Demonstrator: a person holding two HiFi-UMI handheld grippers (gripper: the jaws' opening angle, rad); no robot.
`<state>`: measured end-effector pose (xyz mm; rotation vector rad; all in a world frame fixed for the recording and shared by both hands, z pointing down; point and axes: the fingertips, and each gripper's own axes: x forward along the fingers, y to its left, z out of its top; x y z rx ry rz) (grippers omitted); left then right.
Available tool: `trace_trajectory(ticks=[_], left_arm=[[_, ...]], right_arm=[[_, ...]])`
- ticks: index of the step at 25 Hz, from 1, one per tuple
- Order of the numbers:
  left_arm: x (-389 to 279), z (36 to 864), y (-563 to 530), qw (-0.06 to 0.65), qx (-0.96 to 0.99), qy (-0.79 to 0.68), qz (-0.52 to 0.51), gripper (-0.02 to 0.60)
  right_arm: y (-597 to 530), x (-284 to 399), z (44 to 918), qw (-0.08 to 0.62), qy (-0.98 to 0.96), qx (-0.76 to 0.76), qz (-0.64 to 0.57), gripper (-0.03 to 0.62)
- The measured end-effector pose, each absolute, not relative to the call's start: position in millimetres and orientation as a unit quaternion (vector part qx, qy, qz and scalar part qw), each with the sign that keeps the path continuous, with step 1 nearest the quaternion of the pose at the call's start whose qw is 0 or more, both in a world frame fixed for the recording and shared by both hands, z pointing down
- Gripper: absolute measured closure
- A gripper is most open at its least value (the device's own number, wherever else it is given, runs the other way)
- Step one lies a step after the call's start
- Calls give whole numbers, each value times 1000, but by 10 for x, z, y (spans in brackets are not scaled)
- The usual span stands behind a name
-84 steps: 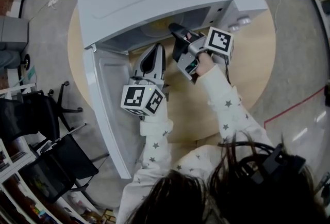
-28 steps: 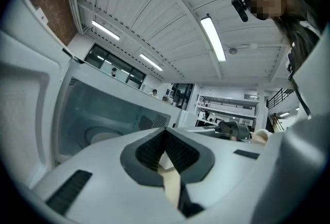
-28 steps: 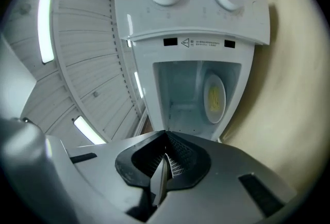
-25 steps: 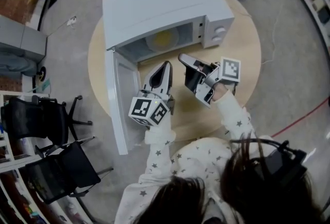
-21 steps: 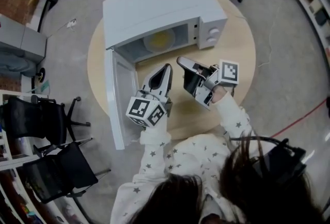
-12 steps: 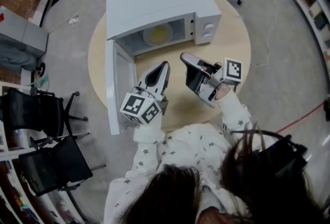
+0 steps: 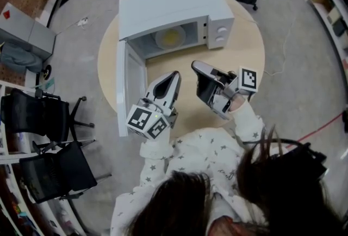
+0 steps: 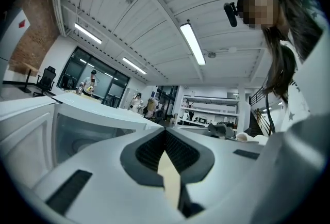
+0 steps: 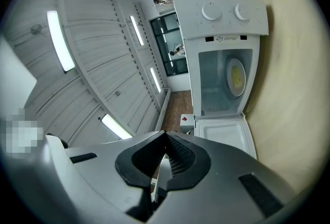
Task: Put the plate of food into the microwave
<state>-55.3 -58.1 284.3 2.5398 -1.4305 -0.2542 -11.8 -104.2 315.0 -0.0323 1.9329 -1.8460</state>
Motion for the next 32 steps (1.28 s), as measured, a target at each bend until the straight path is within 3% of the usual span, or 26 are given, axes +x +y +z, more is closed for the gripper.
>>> trace_trajectory(ticks=[32], left_arm=[[-483, 2895, -573, 107, 865, -485, -75, 584]], right_arm=[[-1028, -121, 3272, 233, 690, -10, -685, 586]])
